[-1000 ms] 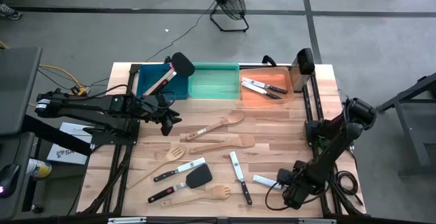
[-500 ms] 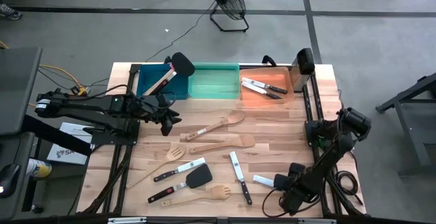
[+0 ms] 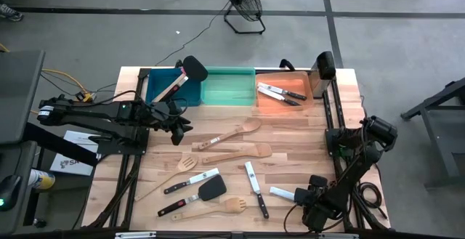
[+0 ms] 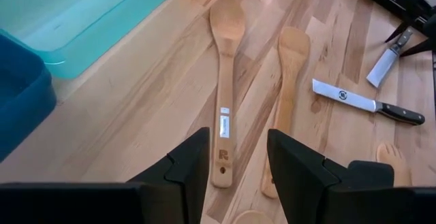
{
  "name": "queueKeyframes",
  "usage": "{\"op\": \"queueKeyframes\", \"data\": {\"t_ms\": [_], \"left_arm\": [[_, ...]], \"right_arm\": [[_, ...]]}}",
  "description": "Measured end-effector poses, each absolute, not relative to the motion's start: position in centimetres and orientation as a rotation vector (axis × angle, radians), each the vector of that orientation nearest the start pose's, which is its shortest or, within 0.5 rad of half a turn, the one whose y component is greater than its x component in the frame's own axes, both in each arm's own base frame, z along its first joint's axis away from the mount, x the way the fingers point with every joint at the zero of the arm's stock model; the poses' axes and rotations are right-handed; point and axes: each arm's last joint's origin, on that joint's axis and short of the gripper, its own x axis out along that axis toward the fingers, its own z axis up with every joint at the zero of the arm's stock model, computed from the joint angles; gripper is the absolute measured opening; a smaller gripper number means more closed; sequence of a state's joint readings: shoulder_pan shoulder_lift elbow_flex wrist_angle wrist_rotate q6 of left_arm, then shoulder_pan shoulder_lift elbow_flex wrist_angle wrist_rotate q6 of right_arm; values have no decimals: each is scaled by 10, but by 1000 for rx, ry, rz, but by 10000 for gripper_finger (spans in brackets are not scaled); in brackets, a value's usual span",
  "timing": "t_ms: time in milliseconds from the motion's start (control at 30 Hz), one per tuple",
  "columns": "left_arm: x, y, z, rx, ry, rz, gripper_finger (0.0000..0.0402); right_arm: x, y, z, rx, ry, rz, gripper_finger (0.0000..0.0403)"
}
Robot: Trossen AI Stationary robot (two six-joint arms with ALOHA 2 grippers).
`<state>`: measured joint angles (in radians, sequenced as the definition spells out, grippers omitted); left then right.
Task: Pick & Place Kitchen Items
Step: Put the knife into the orange bin
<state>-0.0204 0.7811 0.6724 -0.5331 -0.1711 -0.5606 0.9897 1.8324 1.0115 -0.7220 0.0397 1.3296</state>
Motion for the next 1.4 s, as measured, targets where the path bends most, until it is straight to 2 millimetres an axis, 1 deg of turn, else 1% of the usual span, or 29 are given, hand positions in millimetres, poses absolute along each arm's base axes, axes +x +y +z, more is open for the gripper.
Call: {"op": "queueKeyframes", "data": {"t_ms": [267,367,500,600,733,800,933,1133,1300,1400], "left_arm": [[160,2,265,-476,581,319,145],[160,2,265,-475,581,320,145],[160,2,265,-475,581,320,145],[160,2,265,-475,581,320,145],[160,2,265,-473,583,316,145],[160,2,265,-474,583,314,145],[160,1,265,-476,584,309,145],[160,1,265,-482,590,293,145],[160,1,265,-484,592,286,145],[160,0,265,-488,595,276,145]], "right_arm": [[167,252,123,281,1511,-262,93],[167,252,123,285,1518,-262,66],[167,252,123,301,1520,-268,66],[168,252,123,346,1505,-312,66],[166,251,127,402,1442,-367,66],[165,250,130,409,1398,-396,66],[163,248,135,418,1365,-422,66],[167,243,138,398,1239,-463,66],[167,241,140,431,1145,-530,66],[169,239,142,456,1044,-569,66]]}}
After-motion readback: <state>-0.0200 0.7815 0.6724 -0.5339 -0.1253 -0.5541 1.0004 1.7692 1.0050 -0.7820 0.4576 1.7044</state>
